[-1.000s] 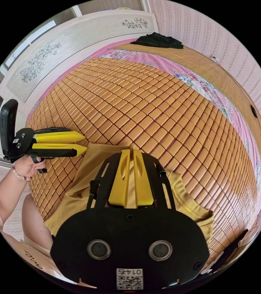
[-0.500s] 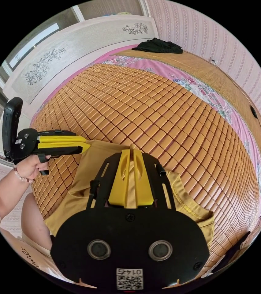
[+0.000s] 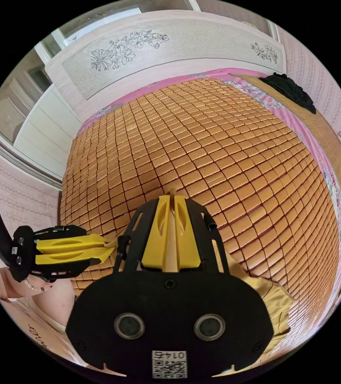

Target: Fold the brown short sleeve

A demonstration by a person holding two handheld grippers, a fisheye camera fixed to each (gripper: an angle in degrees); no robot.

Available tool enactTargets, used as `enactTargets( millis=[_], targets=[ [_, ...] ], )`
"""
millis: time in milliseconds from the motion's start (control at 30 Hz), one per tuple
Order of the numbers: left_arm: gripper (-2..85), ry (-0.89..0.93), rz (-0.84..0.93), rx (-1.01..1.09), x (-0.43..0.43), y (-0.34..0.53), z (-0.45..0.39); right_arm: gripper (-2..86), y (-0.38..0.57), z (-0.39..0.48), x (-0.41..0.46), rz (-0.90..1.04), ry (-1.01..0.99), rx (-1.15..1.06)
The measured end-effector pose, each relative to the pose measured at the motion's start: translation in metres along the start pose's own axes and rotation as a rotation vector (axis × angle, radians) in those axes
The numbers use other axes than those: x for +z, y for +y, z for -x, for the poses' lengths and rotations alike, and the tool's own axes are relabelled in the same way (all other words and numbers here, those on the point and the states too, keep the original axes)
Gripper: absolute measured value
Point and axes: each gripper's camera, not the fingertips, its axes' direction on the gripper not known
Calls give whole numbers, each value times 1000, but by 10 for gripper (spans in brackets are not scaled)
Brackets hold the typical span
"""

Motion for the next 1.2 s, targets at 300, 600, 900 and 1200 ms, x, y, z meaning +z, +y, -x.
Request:
enactTargets(
  millis=[300,600,900,1200],
  targets=[
    [14,-9,54,-76,11,27,14,101,21,-4,-42,-97,-4,-24],
    [-6,57,-11,323,-5,-28,-79,43,211,-153,-140,6,320,427],
    [-5,165,165,544,136,-122,-245,-1,294,-199,-117,53,259,630],
    [11,10,224,620,191,-131,-280,-3,297,-203,-111,25,337,599]
  ],
)
